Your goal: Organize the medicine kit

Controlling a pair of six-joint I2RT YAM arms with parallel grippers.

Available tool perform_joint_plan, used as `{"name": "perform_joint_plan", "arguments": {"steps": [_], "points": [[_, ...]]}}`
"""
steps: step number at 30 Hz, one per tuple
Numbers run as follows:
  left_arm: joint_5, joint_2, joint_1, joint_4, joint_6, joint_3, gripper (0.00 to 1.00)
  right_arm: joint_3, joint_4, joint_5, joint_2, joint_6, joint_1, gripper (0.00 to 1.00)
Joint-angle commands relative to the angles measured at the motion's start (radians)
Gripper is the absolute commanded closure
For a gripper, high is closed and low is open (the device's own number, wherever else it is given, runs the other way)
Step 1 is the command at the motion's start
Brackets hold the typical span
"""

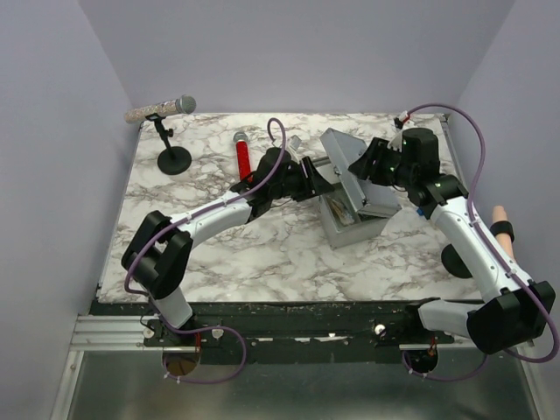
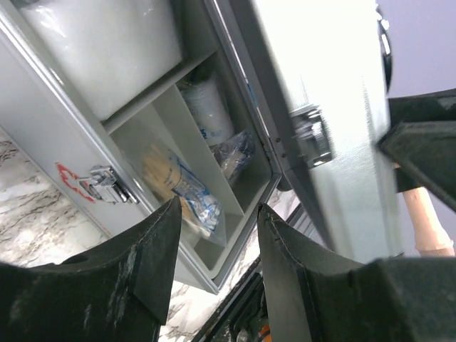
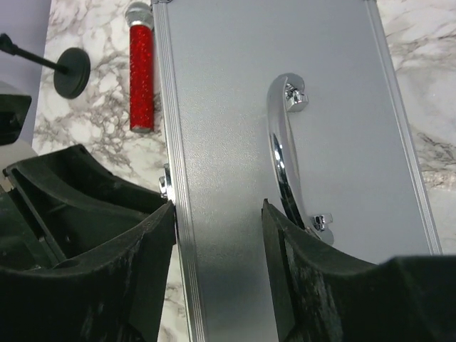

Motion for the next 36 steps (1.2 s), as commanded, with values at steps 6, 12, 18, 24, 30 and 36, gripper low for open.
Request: {"name": "perform_joint_plan", "arguments": {"steps": [6, 12, 18, 24, 30, 36], "points": [[0.066, 0.052, -0.020, 0.064, -0.012, 0.009, 0.45, -0.027, -0.047, -0.106, -0.020, -0.029, -0.007, 0.40], [-0.026, -0.078, -0.003, -0.113, 0.056, -0.069, 0.46, -0.049, -0.064, -0.024, -0.071, -0.066, -0.007, 0.40], [-0.192, -0.385, 0.050, -0.211, 0.143, -0.325, 0.43, -0.110, -0.066, 0.001, -0.103, -0.101, -0.007, 0.40], [-0.232, -0.511, 0.093, -0.147, 0.154, -0.439, 0.33, -0.152, -0.078, 0.103, -0.126, -0.058, -0.007, 0.40], [-0.068, -0.416, 0.164, -0.005, 0.128, -0.408, 0.29, -0.129, -0.061, 0.279, -0.111, -0.004, -0.009, 0.39], [-0.008, -0.440, 0.199, 0.197, 0.077, -0.497, 0.01, -0.020, 0.035, 0.264, 0.022, -0.026, -0.033, 0.27]]}}
